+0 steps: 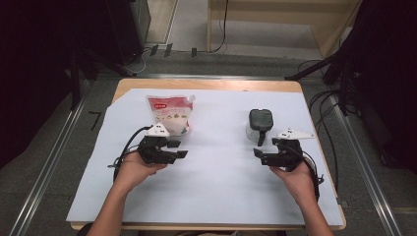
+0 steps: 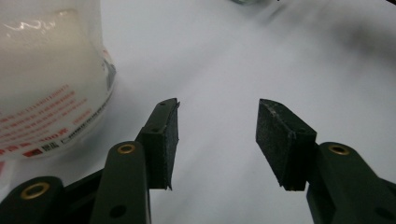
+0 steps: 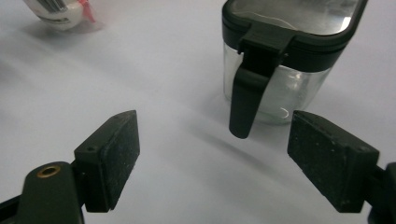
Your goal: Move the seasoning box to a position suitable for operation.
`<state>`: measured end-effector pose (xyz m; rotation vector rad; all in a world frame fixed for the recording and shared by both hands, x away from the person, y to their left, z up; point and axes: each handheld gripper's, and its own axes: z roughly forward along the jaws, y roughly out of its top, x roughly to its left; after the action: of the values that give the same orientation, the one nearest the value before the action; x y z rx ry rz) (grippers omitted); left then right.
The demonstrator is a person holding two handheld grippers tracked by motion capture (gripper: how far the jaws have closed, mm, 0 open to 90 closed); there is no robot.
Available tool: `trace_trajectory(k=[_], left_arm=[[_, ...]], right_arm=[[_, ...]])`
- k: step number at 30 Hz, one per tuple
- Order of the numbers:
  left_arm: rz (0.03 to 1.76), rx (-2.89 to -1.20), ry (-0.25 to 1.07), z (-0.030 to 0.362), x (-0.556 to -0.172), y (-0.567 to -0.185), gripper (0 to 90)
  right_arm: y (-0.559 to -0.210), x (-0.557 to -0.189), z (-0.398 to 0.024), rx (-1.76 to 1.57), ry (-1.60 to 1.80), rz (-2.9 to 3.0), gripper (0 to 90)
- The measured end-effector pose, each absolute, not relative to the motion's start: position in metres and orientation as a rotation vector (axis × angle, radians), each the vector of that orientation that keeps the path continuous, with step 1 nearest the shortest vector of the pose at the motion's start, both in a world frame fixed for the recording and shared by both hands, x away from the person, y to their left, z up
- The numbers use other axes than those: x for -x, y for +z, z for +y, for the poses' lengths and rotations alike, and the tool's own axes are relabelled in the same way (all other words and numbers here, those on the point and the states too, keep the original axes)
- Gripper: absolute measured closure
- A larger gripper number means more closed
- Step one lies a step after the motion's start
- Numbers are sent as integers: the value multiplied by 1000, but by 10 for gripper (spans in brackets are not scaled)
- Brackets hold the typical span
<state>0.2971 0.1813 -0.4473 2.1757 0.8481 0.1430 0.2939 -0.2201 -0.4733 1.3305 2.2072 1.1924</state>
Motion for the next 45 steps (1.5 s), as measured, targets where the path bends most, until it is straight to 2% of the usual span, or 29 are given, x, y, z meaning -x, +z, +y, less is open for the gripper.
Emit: trace_trajectory(k=[1,3,4,8,13,15,16,25,26,36,45], left_arm=[[842,-2178,137,181,-297,-449,461],[835,-2171,113,181,-297,-451,454],[836,-2174,54,179,-298,-450,457],[804,-2204,64,175,-297,-450,397],[816,-2205,40,174,-299,-452,366],[812,-2197,40,175,-299,-451,371],[793,-2208,72,176,-297,-450,410],[779,-2220,81,175,-296,-450,395],[768,-2213,74,175,-295,-450,421],[754,-2206,87,178,-294,-447,376],[751,-2203,64,177,-295,-444,387]], right_arm=[[-473,-292,-217,-1321,1195,2213,173],[-473,-292,-216,-1321,1193,2215,173],[-473,-291,-214,-1311,1187,2222,173],[-475,-291,-212,-1322,1184,2234,181],[-474,-292,-214,-1334,1210,2215,193],[-473,-291,-214,-1345,1217,2209,193],[-472,-291,-217,-1353,1219,2199,199],[-473,-295,-220,-1383,1212,2182,205],[-474,-296,-219,-1381,1207,2181,204],[-472,-296,-218,-1365,1196,2174,186],[-467,-304,-214,-1379,1186,2139,135]])
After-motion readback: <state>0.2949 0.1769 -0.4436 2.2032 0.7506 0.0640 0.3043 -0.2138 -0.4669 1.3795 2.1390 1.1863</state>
